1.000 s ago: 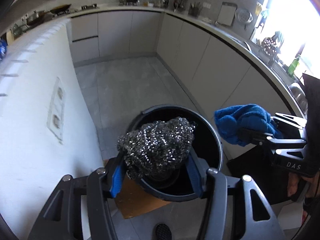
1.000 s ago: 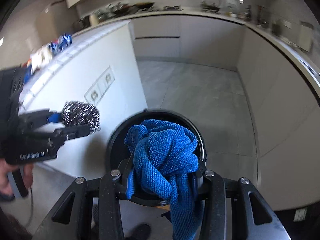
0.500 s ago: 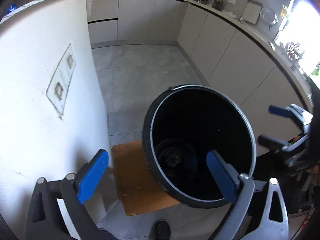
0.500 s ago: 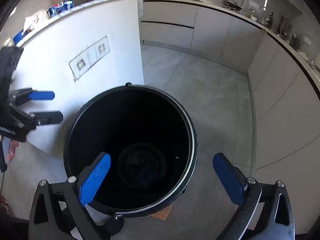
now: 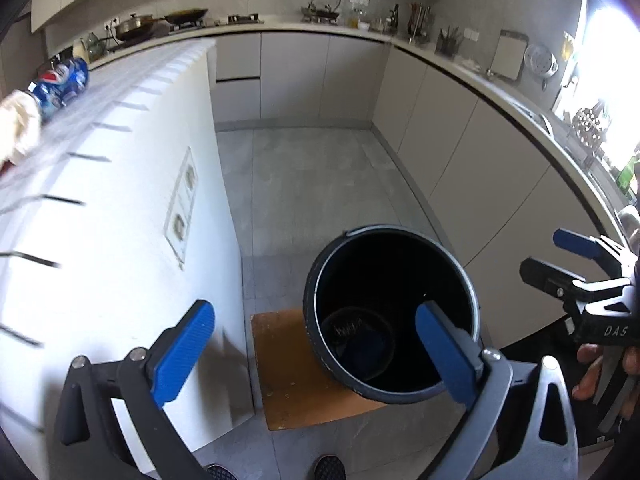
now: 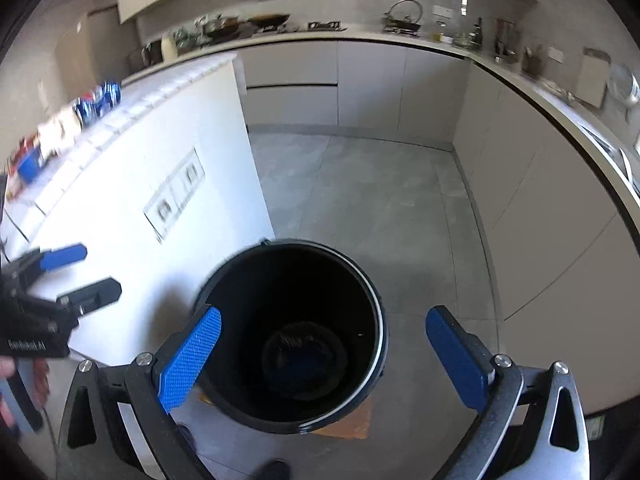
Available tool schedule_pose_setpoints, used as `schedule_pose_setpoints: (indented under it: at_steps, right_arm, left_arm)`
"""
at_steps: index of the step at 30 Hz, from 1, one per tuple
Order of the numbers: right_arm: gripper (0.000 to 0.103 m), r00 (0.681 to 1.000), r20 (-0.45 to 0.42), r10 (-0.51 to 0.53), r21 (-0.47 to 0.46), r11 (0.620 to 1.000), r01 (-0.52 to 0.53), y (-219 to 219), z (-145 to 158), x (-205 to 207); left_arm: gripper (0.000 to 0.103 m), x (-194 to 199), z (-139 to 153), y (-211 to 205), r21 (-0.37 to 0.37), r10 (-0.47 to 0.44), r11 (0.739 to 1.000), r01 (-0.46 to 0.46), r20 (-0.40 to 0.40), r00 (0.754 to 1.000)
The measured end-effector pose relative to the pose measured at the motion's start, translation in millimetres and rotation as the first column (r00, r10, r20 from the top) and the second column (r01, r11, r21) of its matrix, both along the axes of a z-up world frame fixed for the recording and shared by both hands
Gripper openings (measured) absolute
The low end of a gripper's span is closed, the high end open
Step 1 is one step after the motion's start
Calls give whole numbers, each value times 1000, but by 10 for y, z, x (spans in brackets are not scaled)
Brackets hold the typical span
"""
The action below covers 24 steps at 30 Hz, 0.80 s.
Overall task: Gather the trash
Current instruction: 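Move both tools back from the bin toward the island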
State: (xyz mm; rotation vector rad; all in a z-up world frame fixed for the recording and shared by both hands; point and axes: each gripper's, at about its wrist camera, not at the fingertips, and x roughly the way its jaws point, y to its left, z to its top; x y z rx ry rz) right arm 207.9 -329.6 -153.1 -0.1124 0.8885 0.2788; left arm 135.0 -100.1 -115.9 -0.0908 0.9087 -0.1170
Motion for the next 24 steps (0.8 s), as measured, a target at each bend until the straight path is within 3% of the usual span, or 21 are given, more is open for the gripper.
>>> schedule_pose_setpoints:
  at_steps: [7, 24]
  right_arm:
    - [103, 999, -17, -29, -27, 999, 29, 190, 415, -313]
    - [103, 994, 89, 69, 2, 998, -69, 1243, 1040, -709]
  left_arm:
    - [102, -334, 373, 271, 3, 54, 999, -54, 52, 997]
    - [102, -689, 711, 1282, 9, 238, 970, -242, 143, 961]
